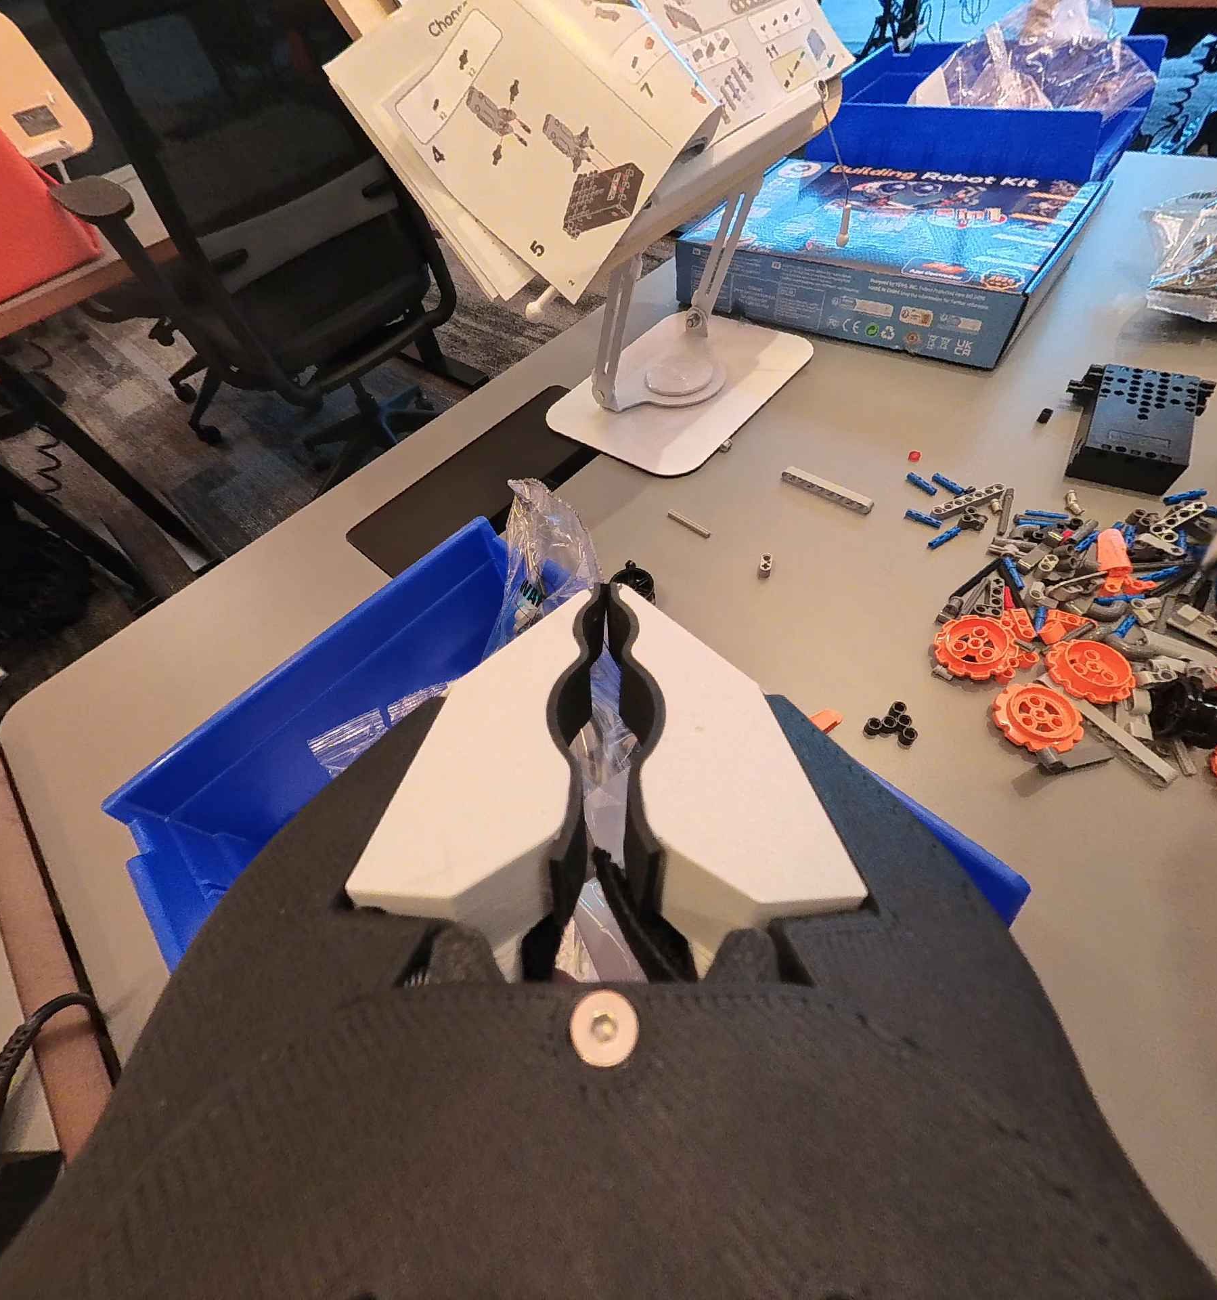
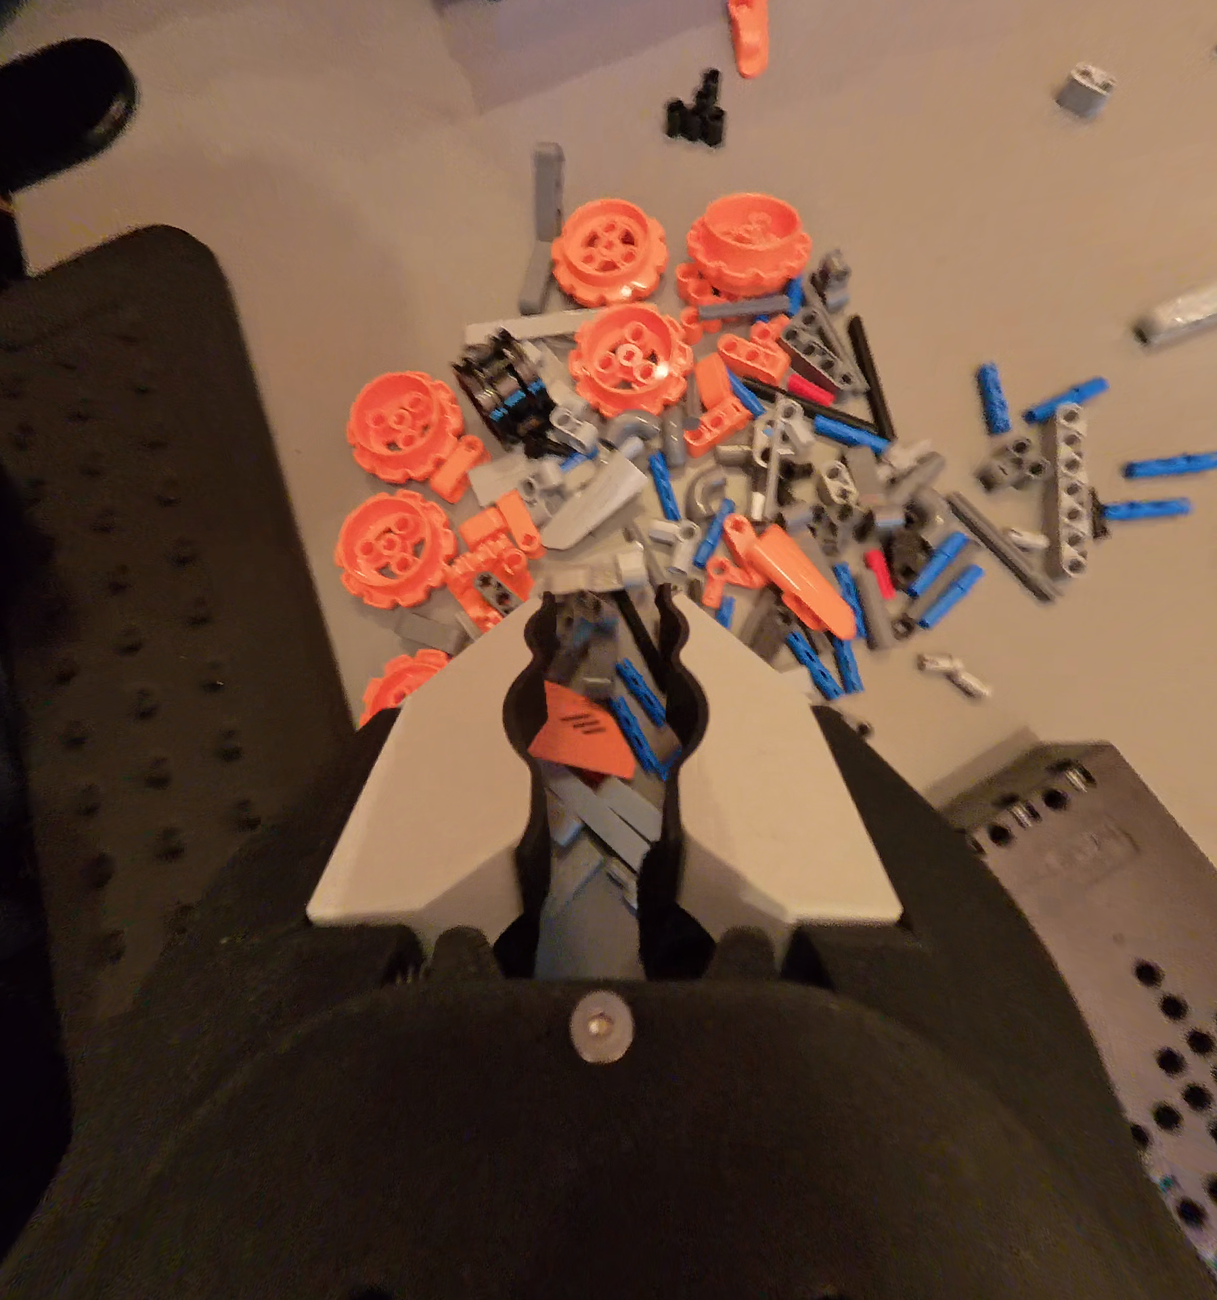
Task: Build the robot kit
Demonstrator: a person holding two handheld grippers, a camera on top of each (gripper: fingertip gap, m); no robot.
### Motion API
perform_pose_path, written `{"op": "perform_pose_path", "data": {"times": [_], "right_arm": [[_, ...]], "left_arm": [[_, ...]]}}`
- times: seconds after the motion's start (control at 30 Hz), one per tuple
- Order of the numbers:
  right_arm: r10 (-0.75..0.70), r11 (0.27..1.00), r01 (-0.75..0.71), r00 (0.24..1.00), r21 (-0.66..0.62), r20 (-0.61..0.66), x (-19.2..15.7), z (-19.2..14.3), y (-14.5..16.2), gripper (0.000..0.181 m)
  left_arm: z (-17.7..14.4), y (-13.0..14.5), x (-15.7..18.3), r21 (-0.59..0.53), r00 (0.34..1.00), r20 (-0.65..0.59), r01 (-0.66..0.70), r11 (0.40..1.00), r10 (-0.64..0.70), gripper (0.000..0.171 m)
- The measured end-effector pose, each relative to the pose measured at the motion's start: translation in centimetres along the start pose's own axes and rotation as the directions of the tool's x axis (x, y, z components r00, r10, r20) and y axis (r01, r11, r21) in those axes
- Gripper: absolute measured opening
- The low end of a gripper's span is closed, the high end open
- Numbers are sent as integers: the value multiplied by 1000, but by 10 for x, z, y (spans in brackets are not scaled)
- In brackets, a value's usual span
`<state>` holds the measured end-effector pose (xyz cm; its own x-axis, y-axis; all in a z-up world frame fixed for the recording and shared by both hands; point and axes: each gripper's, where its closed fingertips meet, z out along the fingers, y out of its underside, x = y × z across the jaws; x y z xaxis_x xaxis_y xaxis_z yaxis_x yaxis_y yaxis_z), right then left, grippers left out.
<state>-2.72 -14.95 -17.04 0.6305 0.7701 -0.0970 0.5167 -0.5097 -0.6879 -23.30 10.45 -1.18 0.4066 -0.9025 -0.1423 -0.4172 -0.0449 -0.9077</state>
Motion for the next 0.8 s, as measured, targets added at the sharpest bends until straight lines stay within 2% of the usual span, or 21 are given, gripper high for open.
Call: {"op": "perform_pose_path", "data": {"times": [0.47, 0.6, 0.7, 0.8], "right_arm": [[-101, 994, 105, 989, -29, 105, -38, 48, -27, 40], [-131, 990, 137, 971, -17, 199, -59, 48, -27, 37], [-143, 989, 145, 974, -2, 175, -55, 45, -30, 34], [-152, 988, 150, 975, 28, 162, -56, 45, -39, 40]], "left_arm": [[0, 1, 1, 4, 1000, -8, 2, 1000, -2, 0], [0, 1, 2, 4, 1000, -11, -1, 1000, 1, 0], [-1, 1, 1, 5, 1000, -9, 0, 1000, 0, 0], [-1, 1, 1, 6, 1000, -8, 1, 1000, -1, 0]]}}
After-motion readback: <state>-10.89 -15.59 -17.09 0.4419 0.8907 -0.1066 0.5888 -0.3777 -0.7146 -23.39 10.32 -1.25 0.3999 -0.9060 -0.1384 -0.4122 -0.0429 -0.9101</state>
